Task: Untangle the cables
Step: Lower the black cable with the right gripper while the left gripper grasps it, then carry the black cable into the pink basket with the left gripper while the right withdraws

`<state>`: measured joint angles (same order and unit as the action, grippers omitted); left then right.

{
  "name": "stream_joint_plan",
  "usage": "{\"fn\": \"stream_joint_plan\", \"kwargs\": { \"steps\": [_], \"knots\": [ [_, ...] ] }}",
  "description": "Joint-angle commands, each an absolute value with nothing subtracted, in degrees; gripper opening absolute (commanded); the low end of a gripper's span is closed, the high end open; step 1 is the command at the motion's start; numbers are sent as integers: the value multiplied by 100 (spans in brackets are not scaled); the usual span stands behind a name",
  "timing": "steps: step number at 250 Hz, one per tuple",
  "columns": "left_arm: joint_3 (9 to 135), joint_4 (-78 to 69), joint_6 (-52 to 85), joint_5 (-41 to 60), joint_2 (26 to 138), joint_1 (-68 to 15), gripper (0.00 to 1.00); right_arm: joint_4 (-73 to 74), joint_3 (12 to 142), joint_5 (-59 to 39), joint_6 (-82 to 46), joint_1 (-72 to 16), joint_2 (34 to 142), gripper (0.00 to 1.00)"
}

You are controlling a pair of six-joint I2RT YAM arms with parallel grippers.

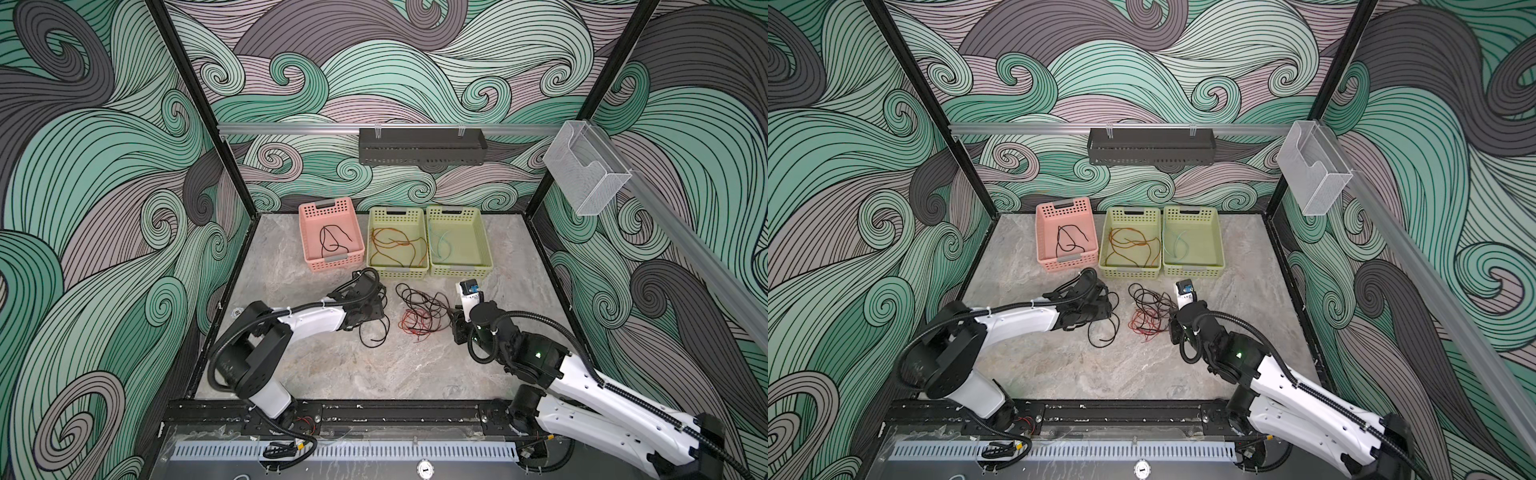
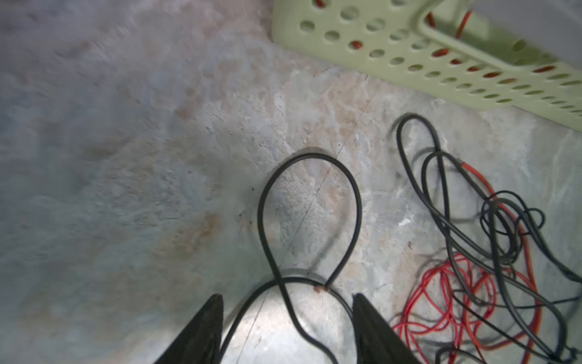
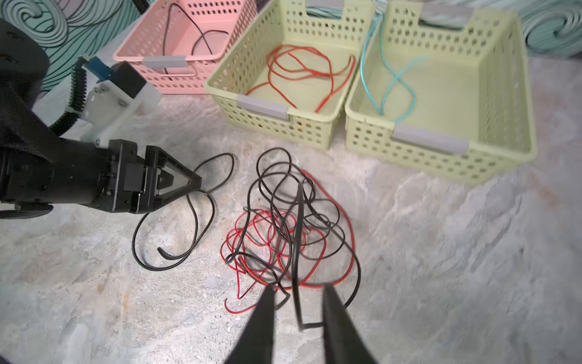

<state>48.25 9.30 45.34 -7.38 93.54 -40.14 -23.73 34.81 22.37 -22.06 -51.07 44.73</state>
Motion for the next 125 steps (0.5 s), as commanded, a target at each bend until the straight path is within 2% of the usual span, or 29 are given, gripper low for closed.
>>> {"fn": "stream_joint_plan", "kwargs": {
  "steps": [1,51,69,125],
  "knots": [
    [5182,1341,4420,-631,9679,-3989,49,-2465,3401,2525,-2549,-5064,4222,45],
    [5406,1761,4379,-928,9587,-3994,9,-2651,3370,2671,-2471,-5055,3823,51],
    [5546,2031,4213,-951,9347,-3992,1,-2675,3405,2684,-2422,-5052,3741,52],
    [6213,2970,3688,-1199,8332,-3996,0,-2546,3487,2682,-2329,-5046,3725,53]
  ]
}}
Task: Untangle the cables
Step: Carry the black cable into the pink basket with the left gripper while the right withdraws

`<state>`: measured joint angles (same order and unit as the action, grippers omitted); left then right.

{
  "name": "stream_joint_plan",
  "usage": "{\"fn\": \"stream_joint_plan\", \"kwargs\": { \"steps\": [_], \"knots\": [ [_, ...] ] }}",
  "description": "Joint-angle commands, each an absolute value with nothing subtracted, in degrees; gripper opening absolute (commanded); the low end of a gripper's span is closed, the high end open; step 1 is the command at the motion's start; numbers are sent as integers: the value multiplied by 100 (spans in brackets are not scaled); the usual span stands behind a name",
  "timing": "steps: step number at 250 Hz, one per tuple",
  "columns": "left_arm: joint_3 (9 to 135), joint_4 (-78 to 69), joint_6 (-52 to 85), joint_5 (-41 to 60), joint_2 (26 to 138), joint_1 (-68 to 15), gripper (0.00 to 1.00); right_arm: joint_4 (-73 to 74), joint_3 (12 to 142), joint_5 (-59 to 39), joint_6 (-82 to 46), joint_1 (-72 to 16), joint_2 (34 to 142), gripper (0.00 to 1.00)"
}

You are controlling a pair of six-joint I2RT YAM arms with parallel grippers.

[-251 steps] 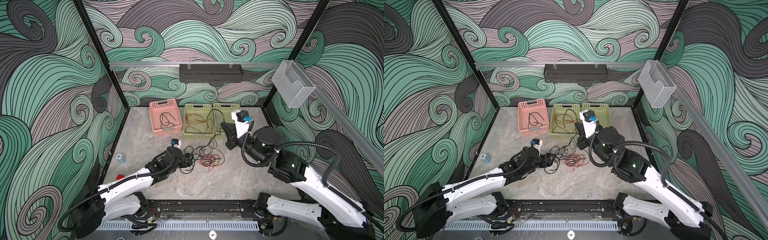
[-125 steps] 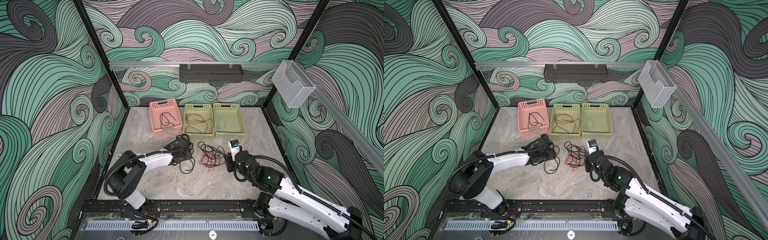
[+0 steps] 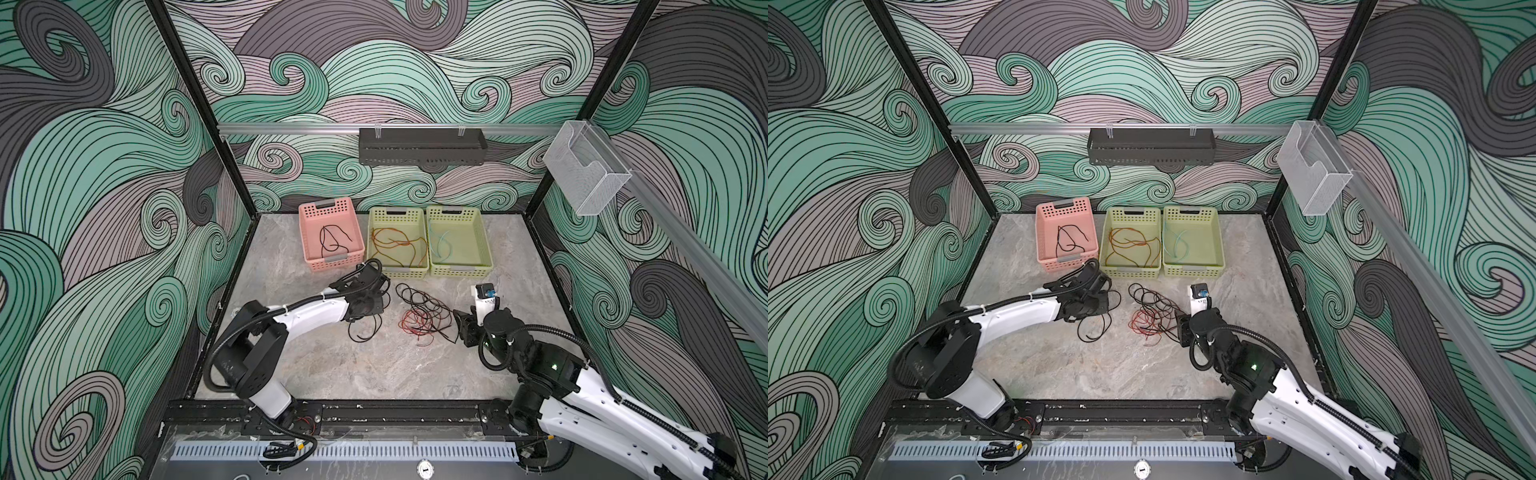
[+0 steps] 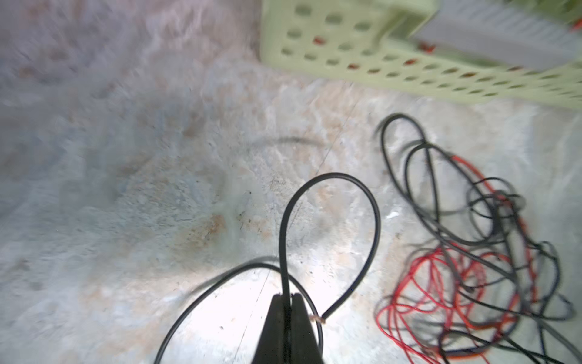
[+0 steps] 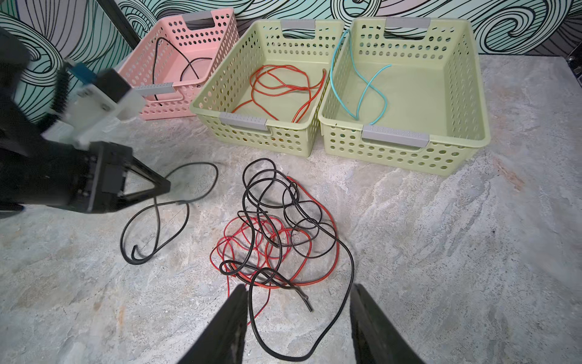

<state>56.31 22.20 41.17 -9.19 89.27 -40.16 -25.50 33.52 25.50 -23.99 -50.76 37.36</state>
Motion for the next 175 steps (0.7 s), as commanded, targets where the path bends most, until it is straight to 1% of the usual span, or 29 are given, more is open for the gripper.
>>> {"fn": "stream_joint_plan", "kwargs": {
  "steps": [1,28,49,66,90,133,175],
  "knots": [
    [6231,2988,3672,-1201,8315,-3998,0,-2543,3488,2681,-2325,-5045,3726,53],
    [6825,3435,3211,-1468,7909,-3989,0,-2425,3461,2685,-2304,-5049,3734,53],
    [7302,3549,2562,-1739,7682,-3965,0,-2343,3420,2681,-2294,-5038,3766,53],
    [7591,3418,2101,-2055,7571,-3880,0,-2299,3394,2663,-2285,-5028,3801,53],
    [7835,2951,1506,-2155,7510,-3541,0,-2238,3375,2643,-2261,-5020,3843,54],
    [8411,2425,1199,-1919,7898,-2714,0,-2154,3340,2623,-2215,-4993,3876,56],
    [9248,2386,927,-1811,8596,-2385,0,-2173,3287,2627,-2170,-4959,3880,57]
  ]
}}
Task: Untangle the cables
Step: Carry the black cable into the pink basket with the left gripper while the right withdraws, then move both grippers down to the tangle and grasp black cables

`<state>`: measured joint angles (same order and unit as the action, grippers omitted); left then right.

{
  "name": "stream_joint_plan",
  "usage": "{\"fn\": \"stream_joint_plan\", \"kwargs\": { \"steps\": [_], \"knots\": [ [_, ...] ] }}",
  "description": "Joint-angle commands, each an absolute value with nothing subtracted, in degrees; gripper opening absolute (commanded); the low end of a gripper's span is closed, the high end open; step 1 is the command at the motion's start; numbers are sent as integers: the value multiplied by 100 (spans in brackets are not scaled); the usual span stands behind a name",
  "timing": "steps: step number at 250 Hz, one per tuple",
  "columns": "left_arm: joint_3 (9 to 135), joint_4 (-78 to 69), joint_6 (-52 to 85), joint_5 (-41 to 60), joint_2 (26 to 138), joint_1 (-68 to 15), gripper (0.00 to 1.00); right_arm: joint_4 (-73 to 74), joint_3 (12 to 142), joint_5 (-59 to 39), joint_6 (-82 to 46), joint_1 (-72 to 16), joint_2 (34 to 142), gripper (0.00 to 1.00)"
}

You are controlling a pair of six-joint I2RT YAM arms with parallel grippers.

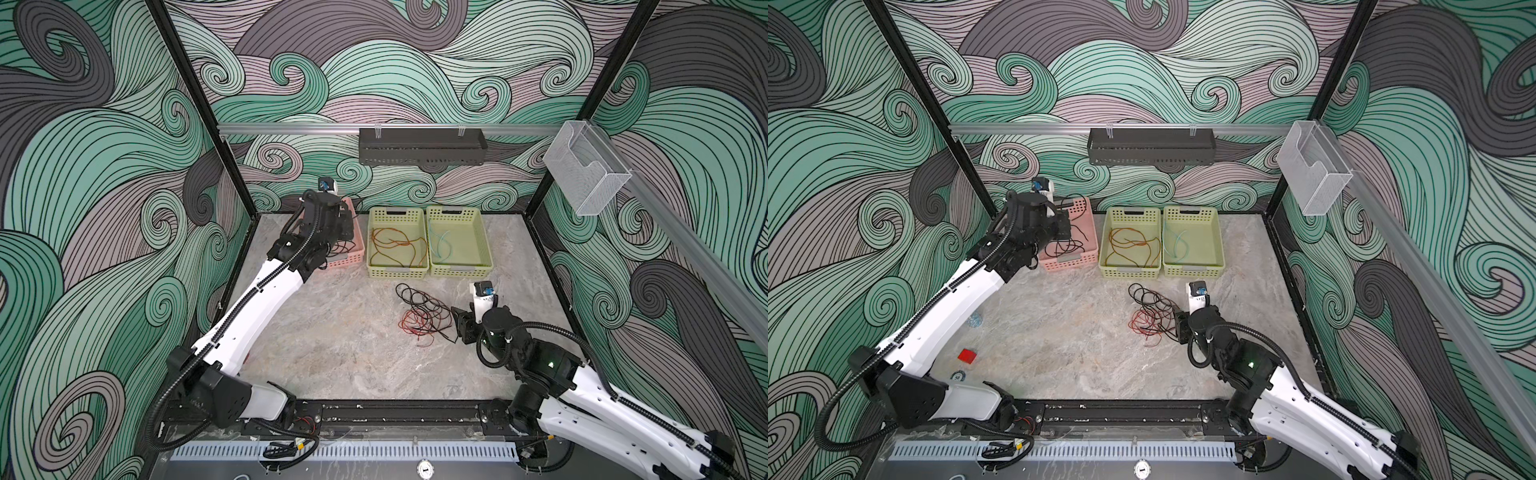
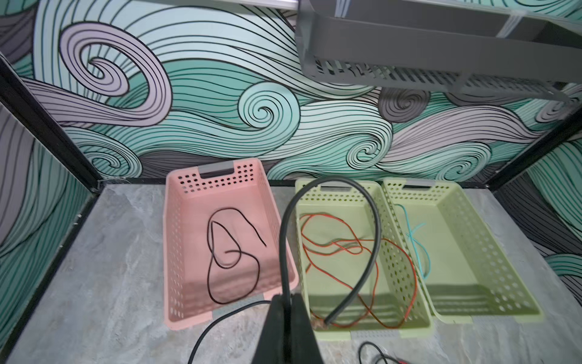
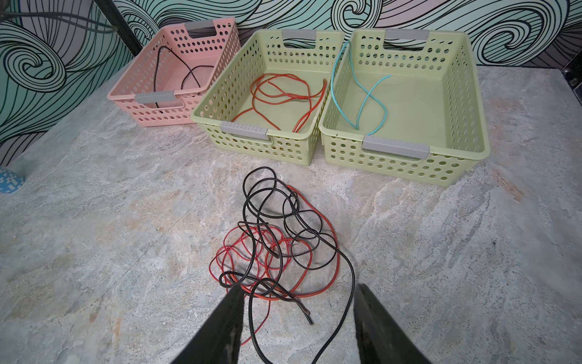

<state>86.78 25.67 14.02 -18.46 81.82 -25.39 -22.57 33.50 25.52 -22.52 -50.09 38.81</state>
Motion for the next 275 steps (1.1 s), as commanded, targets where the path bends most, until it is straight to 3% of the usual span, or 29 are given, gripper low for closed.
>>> {"fn": "stream_joint_plan", "kwargs": {
  "steps": [1,97,108,121,127,143,162,229,275],
  "knots": [
    [9264,2380,921,-1820,8613,-2379,0,-2176,3287,2628,-2170,-4958,3878,57],
    [10345,1379,1122,-1862,10669,-1334,0,-2112,3207,2501,-2162,-4819,3975,58],
    [10537,1431,1114,-1757,10943,-1267,13,-2137,3216,2486,-2171,-4821,3955,58],
    [10820,1704,1089,-1570,11263,-1223,40,-2175,3234,2480,-2180,-4812,3930,58],
    [10990,1914,1060,-1443,11408,-1203,47,-2193,3242,2485,-2183,-4810,3913,58],
    [11607,2929,1184,-1322,11700,-1212,58,-2250,3256,2487,-2189,-4815,3868,58],
    [11854,3598,1451,-1250,11733,-1211,61,-2271,3247,2444,-2196,-4802,3854,58],
    [8853,2746,2019,-100,9580,-1641,66,-2153,3784,1220,-1889,-4794,5155,56],
    [6623,2144,2520,-37,8257,-2663,65,-1924,4406,954,-1998,-4627,6616,53]
  ]
}}
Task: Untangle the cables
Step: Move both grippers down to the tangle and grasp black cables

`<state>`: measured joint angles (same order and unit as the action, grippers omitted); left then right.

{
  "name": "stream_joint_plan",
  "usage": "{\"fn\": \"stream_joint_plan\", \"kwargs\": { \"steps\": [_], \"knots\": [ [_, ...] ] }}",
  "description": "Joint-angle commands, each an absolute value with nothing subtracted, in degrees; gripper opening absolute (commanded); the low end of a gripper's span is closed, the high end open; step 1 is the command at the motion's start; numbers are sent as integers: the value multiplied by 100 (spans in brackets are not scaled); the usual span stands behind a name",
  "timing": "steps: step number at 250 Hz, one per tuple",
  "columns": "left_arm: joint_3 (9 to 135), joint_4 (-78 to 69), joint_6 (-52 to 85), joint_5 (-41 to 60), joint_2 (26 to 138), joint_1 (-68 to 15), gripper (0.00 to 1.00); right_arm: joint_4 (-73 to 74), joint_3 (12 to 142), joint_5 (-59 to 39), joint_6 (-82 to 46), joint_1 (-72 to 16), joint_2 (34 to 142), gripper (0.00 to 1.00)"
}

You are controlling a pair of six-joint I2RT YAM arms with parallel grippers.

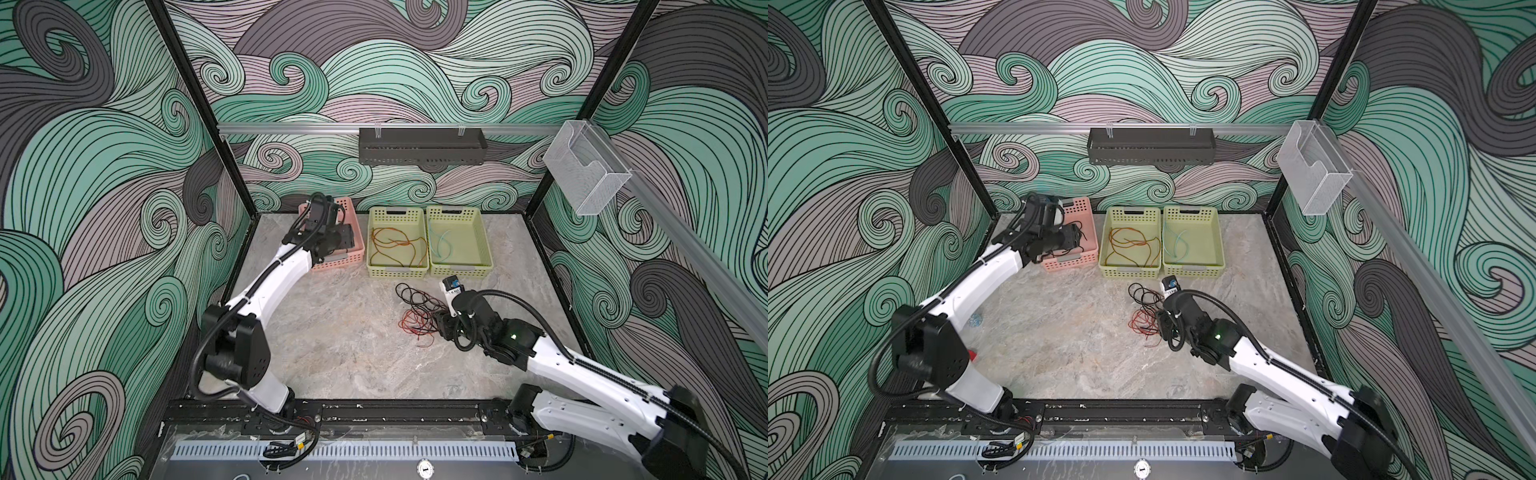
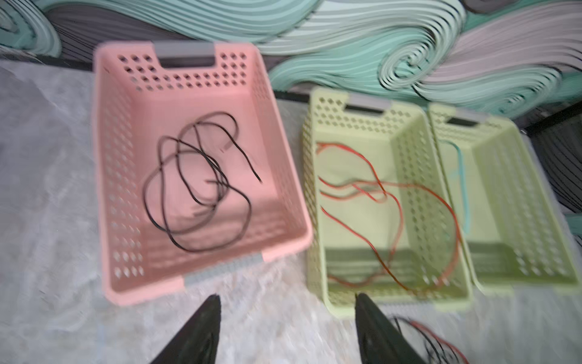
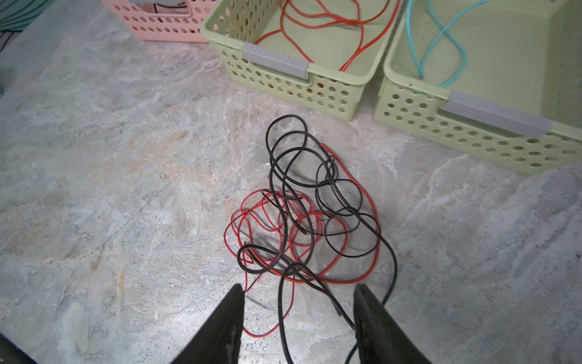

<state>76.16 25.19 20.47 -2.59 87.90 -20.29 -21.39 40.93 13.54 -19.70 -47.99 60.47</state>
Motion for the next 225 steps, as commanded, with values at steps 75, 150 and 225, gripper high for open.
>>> {"fn": "stream_joint_plan", "kwargs": {
  "steps": [75,150,225],
  "knots": [
    [4328,252,3865,203,7615,-4044,63,-1348,4482,-238,-2806,-4053,7774,46],
    [5113,-418,4433,716,9077,-4410,62,-1227,4077,-220,-3059,-4058,7734,15],
    [5778,-806,4971,986,10236,-4526,58,-1090,3793,-224,-3028,-4059,7397,3]
  ]
}}
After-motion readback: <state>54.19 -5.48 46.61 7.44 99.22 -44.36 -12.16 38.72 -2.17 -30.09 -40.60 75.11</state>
